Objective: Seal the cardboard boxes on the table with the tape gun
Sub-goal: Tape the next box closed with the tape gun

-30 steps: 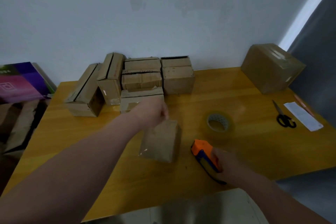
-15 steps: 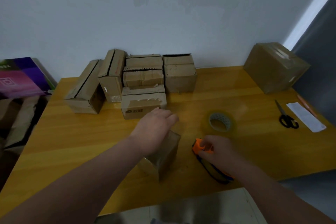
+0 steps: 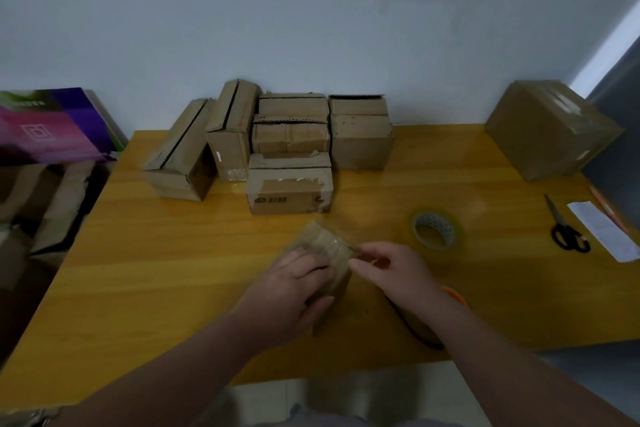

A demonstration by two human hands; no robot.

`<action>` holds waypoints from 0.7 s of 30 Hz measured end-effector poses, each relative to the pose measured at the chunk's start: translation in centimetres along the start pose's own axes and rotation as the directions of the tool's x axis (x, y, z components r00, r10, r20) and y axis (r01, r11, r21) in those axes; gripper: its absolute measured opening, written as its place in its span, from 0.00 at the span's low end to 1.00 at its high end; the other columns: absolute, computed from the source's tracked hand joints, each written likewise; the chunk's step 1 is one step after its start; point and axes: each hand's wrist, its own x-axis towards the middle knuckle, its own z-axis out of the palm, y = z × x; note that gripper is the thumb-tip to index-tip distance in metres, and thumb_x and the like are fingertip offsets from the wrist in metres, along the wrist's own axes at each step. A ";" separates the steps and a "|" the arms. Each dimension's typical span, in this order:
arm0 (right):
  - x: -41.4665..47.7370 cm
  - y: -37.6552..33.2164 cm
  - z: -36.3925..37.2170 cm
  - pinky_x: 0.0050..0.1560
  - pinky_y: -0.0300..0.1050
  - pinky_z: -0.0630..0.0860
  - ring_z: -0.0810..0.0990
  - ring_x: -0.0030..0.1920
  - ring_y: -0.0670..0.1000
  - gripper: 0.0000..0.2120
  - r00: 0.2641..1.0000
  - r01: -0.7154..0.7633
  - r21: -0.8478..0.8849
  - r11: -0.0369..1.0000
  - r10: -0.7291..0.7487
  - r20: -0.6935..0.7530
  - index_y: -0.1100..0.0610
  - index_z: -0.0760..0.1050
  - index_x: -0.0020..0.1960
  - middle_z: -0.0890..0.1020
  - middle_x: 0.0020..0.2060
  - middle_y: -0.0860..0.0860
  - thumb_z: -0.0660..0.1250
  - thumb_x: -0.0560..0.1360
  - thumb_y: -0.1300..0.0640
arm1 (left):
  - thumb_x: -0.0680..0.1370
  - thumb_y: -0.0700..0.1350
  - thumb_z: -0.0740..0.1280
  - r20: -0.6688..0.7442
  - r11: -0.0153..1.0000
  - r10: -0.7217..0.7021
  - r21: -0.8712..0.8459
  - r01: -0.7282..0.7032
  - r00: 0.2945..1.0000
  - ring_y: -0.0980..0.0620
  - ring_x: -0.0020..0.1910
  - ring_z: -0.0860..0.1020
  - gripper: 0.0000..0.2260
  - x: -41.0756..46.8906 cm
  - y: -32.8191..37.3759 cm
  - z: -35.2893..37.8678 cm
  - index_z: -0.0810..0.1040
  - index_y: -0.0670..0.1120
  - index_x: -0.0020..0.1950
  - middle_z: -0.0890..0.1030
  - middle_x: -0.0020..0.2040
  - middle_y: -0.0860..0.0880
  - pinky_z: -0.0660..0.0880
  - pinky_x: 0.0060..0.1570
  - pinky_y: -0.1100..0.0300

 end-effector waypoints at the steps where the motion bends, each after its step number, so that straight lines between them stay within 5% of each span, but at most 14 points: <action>1: 0.1 -0.2 0.2 0.48 0.36 0.72 0.77 0.49 0.41 0.18 1.000 -0.013 0.038 0.999 0.013 0.000 0.50 0.78 0.60 0.80 0.50 0.42 0.71 0.73 0.47 | 0.77 0.55 0.61 -0.005 1.000 -0.006 -0.016 0.006 1.000 0.54 0.57 0.74 0.18 -0.1 0.0 0.1 0.79 0.47 0.60 0.79 0.57 0.51 0.66 0.64 0.60; 9: 0.7 -0.4 1.9 0.47 0.44 0.74 0.79 0.47 0.49 0.09 0.987 -0.132 0.306 0.943 0.153 -0.047 0.55 0.79 0.45 0.82 0.43 0.48 0.74 0.70 0.51 | 0.77 0.53 0.62 -0.018 0.997 0.006 -0.083 -0.008 1.000 0.52 0.55 0.74 0.17 -0.2 -0.3 0.6 0.79 0.45 0.59 0.79 0.56 0.49 0.62 0.64 0.64; 15: 1.2 -0.8 2.7 0.32 0.42 0.62 0.67 0.30 0.46 0.18 0.973 0.074 0.036 0.997 -0.064 -0.223 0.51 0.66 0.30 0.68 0.27 0.47 0.69 0.75 0.52 | 0.77 0.52 0.62 -0.048 0.996 0.028 -0.082 -0.032 0.998 0.52 0.54 0.74 0.16 0.0 -0.2 0.9 0.80 0.44 0.58 0.80 0.54 0.48 0.62 0.65 0.64; 21: 1.3 -0.4 3.2 0.29 0.38 0.56 0.64 0.31 0.46 0.20 0.887 0.212 -0.330 0.920 -0.323 -0.331 0.50 0.61 0.31 0.63 0.29 0.44 0.65 0.78 0.52 | 0.78 0.52 0.61 -0.057 0.998 0.033 -0.060 -0.036 0.998 0.54 0.53 0.74 0.15 0.1 -0.5 0.9 0.80 0.45 0.58 0.80 0.54 0.49 0.62 0.63 0.66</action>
